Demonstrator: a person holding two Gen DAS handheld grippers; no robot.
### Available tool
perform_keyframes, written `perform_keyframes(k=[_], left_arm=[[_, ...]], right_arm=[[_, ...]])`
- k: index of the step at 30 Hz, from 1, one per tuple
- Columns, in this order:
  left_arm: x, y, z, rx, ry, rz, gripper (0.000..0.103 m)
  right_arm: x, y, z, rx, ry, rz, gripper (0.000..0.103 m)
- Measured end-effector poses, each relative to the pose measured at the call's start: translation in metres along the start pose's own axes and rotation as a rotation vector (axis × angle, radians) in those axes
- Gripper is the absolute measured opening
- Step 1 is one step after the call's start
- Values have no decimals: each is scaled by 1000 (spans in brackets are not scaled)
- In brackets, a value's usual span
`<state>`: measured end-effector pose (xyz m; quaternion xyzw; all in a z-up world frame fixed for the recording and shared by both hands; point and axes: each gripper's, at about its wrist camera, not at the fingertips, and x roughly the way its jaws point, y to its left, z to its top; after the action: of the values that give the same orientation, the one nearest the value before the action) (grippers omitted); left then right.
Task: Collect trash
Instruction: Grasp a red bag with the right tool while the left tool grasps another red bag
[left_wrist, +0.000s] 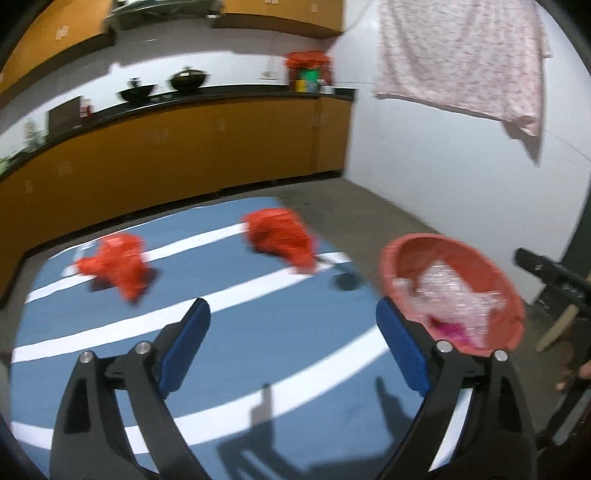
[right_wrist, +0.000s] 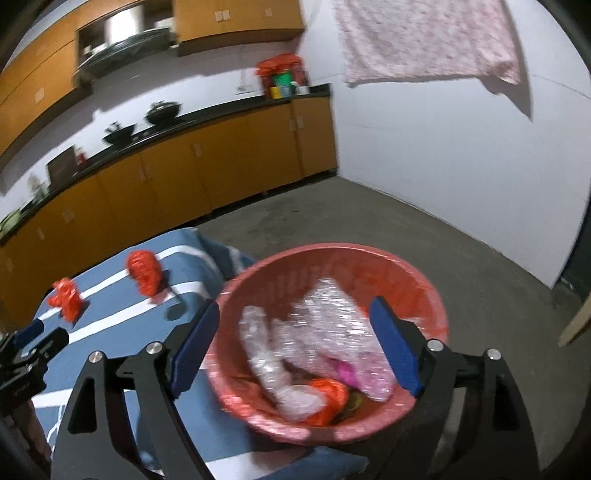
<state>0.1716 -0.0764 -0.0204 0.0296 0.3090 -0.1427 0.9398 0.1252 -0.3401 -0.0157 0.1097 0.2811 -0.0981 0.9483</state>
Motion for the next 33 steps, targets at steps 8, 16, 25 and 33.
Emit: perform_keyframes(k=[8,16,25,33], left_arm=[[-11,94,-13,-85,32,191,94],[-21,168,-9,-219,4,317,94],[-11,217,-11,-362,-16,357,99],[8,226,-8,-374,-16,325,99]], right_arm=[[18,72,4,-102,55,135,86],[68,154,12,-227,92,204,86],[152,204,21,-261,129,194,86],[190,210,20,-272,196,203,76]])
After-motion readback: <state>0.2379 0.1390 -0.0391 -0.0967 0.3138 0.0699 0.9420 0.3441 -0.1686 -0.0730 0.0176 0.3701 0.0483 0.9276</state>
